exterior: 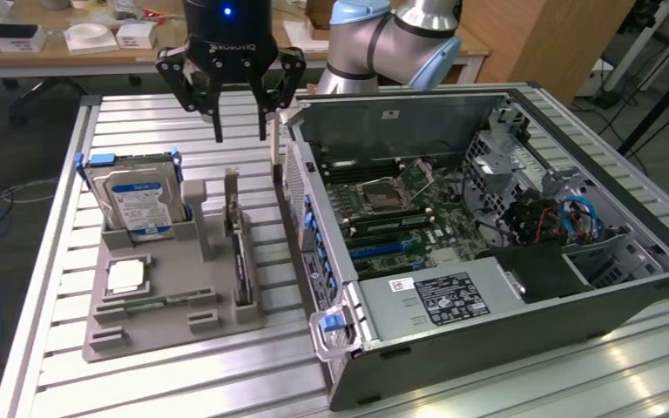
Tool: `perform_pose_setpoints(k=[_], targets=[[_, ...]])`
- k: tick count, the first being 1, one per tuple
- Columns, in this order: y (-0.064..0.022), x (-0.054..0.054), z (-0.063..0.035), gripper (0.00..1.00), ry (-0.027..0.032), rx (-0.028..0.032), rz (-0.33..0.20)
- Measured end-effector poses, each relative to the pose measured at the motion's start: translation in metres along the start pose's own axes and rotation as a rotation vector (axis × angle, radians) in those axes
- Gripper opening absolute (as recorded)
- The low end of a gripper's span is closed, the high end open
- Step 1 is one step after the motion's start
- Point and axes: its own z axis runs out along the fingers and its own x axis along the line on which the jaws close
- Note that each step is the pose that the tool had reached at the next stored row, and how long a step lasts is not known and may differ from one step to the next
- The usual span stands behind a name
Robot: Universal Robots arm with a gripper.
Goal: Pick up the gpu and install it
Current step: 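Pick up the gpu and move the gpu toward the slot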
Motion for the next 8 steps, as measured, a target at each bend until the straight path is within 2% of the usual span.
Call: perform_pose_setpoints(k=[8], targets=[[-0.0001, 0.0000, 0.0022, 0.53, -0.0001, -0.0001, 0.000]])
